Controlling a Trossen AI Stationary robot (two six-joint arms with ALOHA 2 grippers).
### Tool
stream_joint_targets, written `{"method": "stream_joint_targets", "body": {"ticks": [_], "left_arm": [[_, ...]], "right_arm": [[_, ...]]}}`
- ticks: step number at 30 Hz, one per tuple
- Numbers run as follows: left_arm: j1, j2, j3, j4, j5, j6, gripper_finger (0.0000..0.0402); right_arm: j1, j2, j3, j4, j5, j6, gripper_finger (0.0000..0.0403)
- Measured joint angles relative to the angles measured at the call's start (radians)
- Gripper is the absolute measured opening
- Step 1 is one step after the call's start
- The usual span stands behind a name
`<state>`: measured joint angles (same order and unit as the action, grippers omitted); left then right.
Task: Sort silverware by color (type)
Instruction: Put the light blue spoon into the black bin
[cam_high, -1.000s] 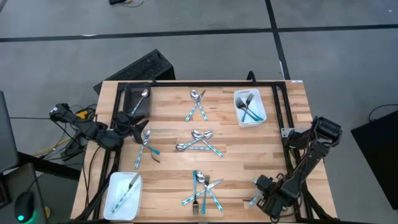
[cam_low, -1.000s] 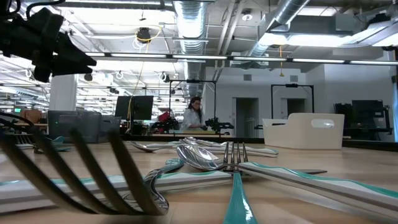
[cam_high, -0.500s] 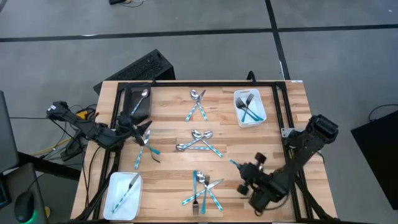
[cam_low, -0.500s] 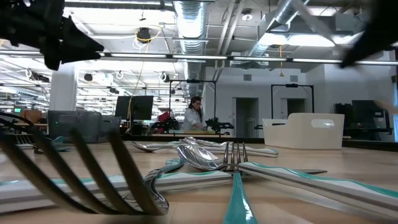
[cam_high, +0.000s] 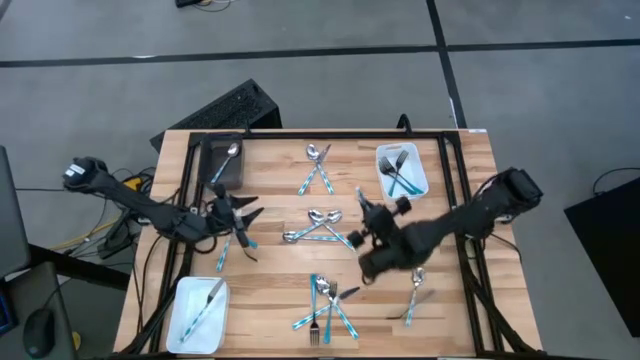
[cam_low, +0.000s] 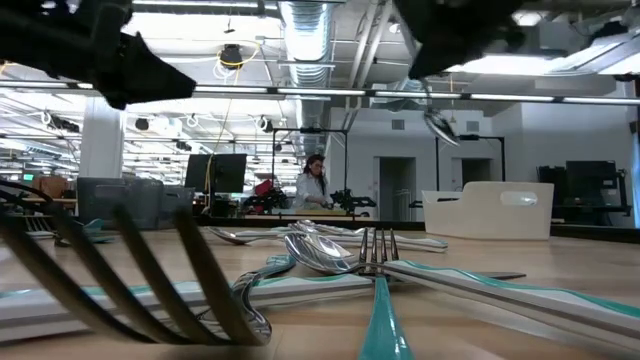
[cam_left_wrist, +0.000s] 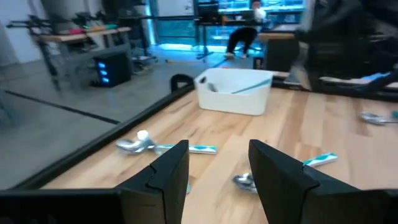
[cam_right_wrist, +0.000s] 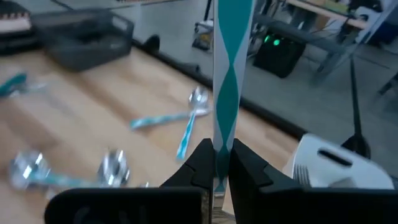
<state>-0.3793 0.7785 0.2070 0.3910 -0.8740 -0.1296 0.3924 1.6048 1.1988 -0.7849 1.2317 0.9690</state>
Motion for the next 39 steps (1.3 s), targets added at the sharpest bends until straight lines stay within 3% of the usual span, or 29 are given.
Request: {"method": "stream_joint_targets", "body": {"ticks": [4, 7, 10, 13, 20, 24, 26, 31, 36, 39], "left_arm": [[0.103, 0.103, 0.0, 0.152, 0.203, 0.036, 0.0155], [0.168, 0.176, 0.0, 0.294, 0.363, 0.089, 0.0155], [0.21, 0.234, 0.001, 0.435, 0.522, 0.15, 0.0155], [0.224, 0.283, 0.03, 0.529, 0.648, 0.218, 0.0155], [0.226, 0.459, 0.223, 0.479, 0.656, 0.386, 0.0155], [0.228, 0.538, 0.305, 0.478, 0.531, 0.377, 0.0156], [0.237, 0.557, 0.319, 0.469, 0.503, 0.365, 0.0159], [0.264, 0.569, 0.328, 0.484, 0.564, 0.323, 0.0165], [0.291, 0.568, 0.33, 0.494, 0.505, 0.252, 0.0164], [0.307, 0.568, 0.33, 0.491, 0.557, 0.255, 0.0164]], "right_arm": [[-0.073, -0.013, 0.0, 0.304, -0.129, -0.375, 0.0047], [-0.097, -0.013, 0.0, 0.535, -0.363, -0.677, 0.0047], [-0.123, -0.013, 0.0, 0.635, -0.576, -0.801, 0.0047], [-0.159, -0.013, 0.0, 0.65, -0.672, -0.841, 0.0047], [-0.227, 0.024, -0.005, 0.726, -0.763, -0.847, 0.0047], [-0.238, 0.047, 0.001, 0.75, -0.751, -0.846, 0.0048], [-0.238, 0.05, -0.003, 0.73, -0.741, -0.849, 0.0051], [-0.235, 0.063, -0.001, 0.741, -0.732, -0.854, 0.0057], [-0.235, 0.065, -0.001, 0.742, -0.735, -0.874, 0.0058], [-0.235, 0.065, -0.001, 0.744, -0.732, -0.882, 0.0058]]}}
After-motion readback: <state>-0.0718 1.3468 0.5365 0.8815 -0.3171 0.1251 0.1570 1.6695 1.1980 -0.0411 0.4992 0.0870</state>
